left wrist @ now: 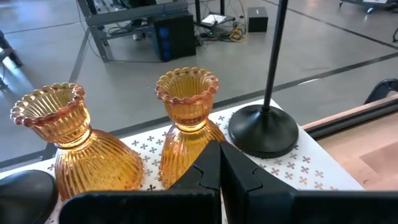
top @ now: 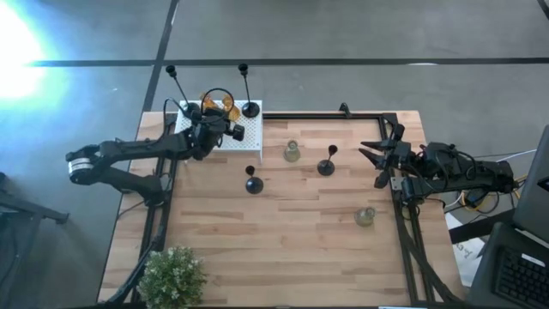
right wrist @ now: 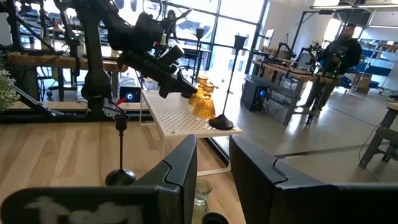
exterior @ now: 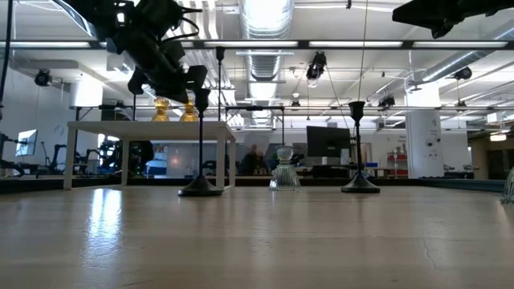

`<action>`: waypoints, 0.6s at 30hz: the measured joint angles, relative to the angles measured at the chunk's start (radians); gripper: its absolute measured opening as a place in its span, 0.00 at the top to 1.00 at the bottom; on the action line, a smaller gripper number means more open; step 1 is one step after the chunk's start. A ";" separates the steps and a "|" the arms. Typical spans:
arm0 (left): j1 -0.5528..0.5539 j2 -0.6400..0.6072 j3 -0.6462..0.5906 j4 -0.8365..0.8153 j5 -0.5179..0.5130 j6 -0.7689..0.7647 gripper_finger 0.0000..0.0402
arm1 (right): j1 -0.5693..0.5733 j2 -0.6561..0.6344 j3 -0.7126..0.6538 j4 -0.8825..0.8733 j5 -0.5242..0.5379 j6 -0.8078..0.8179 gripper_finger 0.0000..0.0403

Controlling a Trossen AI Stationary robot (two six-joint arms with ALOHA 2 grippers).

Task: Pick & Place candle stick holders
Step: Put the orange candle holder on the shelf

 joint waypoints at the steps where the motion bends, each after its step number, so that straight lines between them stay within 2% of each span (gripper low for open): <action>1: 0.003 0.000 0.000 0.000 0.001 0.000 1.00 | 0.000 0.000 0.000 0.000 0.000 0.000 0.79; 11: 0.052 0.000 -0.001 0.022 0.038 0.017 1.00 | 0.000 0.000 0.000 0.000 0.000 -0.001 0.82; 18: 0.079 0.001 -0.002 0.033 0.074 0.022 1.00 | 0.000 0.000 0.000 0.001 0.000 -0.001 0.80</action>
